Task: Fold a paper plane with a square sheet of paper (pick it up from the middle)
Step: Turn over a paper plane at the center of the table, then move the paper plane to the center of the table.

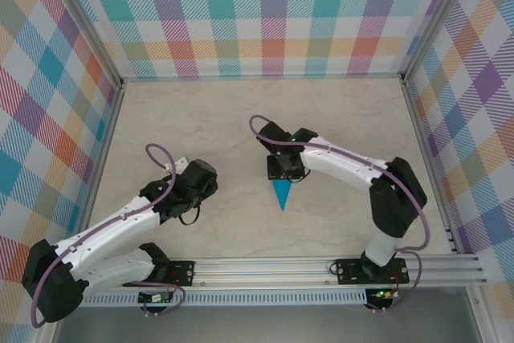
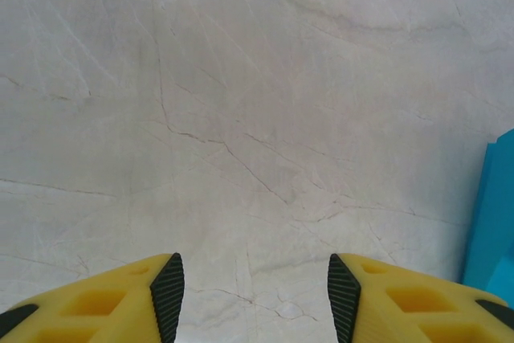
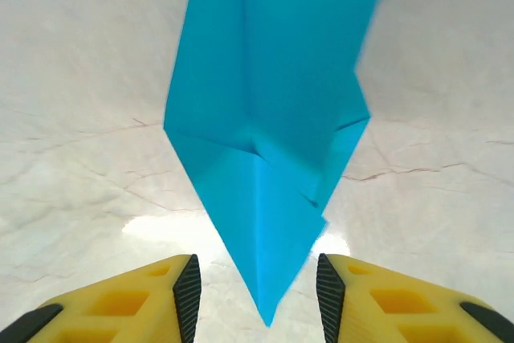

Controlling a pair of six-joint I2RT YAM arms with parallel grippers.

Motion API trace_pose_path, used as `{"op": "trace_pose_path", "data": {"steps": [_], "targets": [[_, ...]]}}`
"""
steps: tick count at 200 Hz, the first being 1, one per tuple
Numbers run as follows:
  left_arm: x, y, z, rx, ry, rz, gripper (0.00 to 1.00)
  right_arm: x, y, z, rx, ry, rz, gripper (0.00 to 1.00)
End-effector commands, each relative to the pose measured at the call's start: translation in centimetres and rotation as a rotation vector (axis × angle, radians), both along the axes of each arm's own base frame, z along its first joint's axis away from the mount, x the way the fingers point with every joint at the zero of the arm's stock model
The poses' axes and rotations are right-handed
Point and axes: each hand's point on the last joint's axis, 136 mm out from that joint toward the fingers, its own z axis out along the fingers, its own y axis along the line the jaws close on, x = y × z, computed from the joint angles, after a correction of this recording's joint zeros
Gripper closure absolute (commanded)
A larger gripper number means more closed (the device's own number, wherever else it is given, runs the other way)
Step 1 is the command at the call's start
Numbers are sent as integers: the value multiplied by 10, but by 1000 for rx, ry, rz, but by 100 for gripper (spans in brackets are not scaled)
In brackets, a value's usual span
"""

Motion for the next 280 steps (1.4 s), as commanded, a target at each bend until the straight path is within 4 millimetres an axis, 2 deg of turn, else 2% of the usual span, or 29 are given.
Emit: {"op": "trace_pose_path", "data": {"steps": [1,27,44,55,68,90,102,111,129,146,178,195,246,280], "targets": [[5,18,15,100,-34,13,45,3,-31,48,-46,-139,-35,49],[8,36,26,197,-83,28,40,9,-76,94,-67,-334,-120,43],[10,49,33,254,-108,40,34,8,-113,111,-83,-411,-216,39],[11,56,34,277,-111,50,30,8,-122,114,-35,-442,-205,31],[11,64,37,298,-118,56,28,3,-107,108,128,-400,-108,29],[11,76,39,336,-125,71,23,0,-100,85,258,-292,-98,27],[10,83,40,345,-118,85,21,-6,-69,71,407,-185,14,28],[10,85,40,332,-115,91,20,-8,-48,59,489,-106,49,34],[8,82,36,283,-110,93,19,-5,-27,21,576,30,-3,38],[4,78,32,235,-99,95,18,1,-24,-7,561,90,-53,39],[2,69,20,171,-85,85,17,6,-13,-35,539,155,-41,39],[2,67,18,159,-78,80,17,5,-2,-44,550,186,-13,41],[3,66,18,158,-69,83,17,8,12,-64,496,220,20,51],[2,68,17,165,-60,87,16,5,18,-82,454,250,30,53]]}}
